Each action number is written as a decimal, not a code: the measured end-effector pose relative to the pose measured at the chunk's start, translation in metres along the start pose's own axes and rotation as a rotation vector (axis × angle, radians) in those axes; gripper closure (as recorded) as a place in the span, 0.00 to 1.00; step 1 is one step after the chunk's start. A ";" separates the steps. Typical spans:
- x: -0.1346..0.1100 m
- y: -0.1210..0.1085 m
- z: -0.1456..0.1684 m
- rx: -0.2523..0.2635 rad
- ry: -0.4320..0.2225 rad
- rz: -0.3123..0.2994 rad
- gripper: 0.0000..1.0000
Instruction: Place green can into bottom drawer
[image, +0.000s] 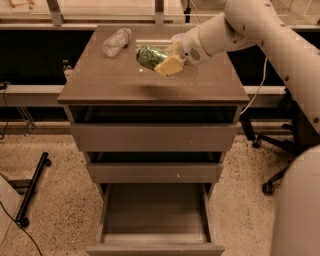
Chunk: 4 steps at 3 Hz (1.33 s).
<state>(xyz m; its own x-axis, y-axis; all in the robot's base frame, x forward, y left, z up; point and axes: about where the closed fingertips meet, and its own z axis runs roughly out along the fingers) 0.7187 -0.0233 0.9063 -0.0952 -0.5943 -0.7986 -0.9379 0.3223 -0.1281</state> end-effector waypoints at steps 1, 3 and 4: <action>-0.015 0.053 -0.035 0.010 -0.030 -0.096 1.00; 0.045 0.202 -0.033 -0.151 0.025 -0.092 1.00; 0.090 0.242 -0.004 -0.217 0.064 0.031 1.00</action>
Offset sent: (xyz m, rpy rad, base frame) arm -0.2381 0.0053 -0.0433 -0.0763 -0.0277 0.2230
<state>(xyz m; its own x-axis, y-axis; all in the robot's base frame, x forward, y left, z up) 0.4816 -0.0015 0.8058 -0.1397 -0.6344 -0.7603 -0.9833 0.1792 0.0311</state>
